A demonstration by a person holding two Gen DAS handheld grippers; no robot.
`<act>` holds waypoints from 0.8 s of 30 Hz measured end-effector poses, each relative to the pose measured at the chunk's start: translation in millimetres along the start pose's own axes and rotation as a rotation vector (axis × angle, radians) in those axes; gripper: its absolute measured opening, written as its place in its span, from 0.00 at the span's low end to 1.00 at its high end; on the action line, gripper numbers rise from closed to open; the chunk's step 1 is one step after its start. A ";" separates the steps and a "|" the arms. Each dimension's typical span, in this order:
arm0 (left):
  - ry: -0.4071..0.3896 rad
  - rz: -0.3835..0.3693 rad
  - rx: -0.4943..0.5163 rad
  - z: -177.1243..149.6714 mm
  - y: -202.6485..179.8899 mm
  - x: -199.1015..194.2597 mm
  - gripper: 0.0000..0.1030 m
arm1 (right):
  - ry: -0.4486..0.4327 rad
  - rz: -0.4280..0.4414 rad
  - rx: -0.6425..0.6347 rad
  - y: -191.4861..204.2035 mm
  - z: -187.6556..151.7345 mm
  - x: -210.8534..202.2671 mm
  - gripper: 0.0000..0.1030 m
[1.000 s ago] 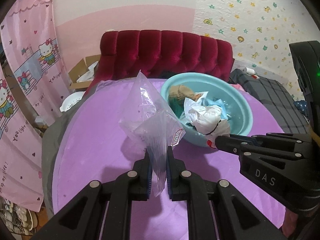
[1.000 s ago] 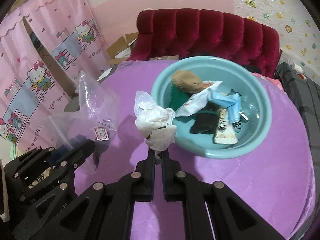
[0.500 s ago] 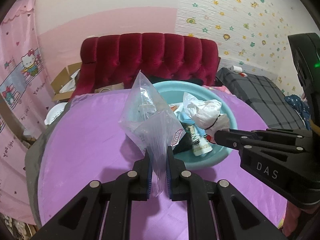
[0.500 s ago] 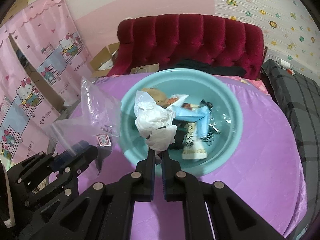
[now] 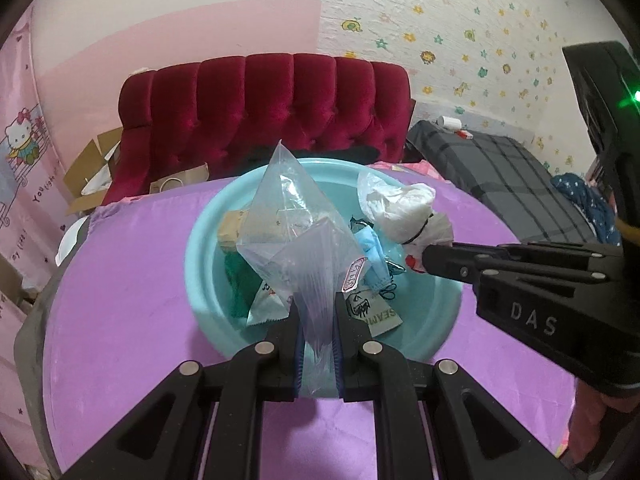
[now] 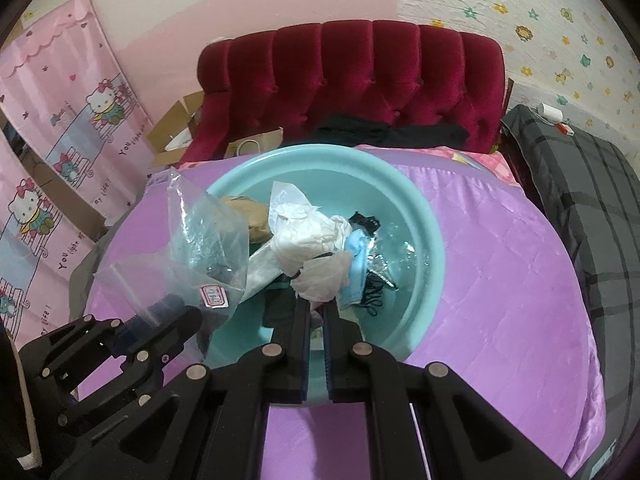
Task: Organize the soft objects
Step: 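Carry the clear bag and white tissue together over the blue basin, then open both tools to drop the bag and tissue into the basin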
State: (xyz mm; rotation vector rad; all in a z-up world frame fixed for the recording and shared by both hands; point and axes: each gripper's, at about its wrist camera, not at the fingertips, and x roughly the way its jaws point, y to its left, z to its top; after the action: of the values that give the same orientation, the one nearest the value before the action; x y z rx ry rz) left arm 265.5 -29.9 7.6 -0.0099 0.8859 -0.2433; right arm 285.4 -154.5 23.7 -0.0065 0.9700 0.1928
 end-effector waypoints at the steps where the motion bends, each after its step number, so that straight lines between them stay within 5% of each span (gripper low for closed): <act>1: 0.002 -0.006 -0.001 1.6 0.1 3.8 0.12 | 0.004 -0.002 0.004 -3.1 2.0 4.2 0.04; 24: 0.075 -0.023 0.074 21.6 -13.7 85.3 0.12 | 0.089 0.003 0.049 -37.0 25.9 86.0 0.04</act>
State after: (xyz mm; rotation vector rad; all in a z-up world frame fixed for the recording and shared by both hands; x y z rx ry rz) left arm 331.0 -63.5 -42.5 0.0582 0.9508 -0.2997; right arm 360.0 -174.8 -35.1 0.0314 1.0629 0.1731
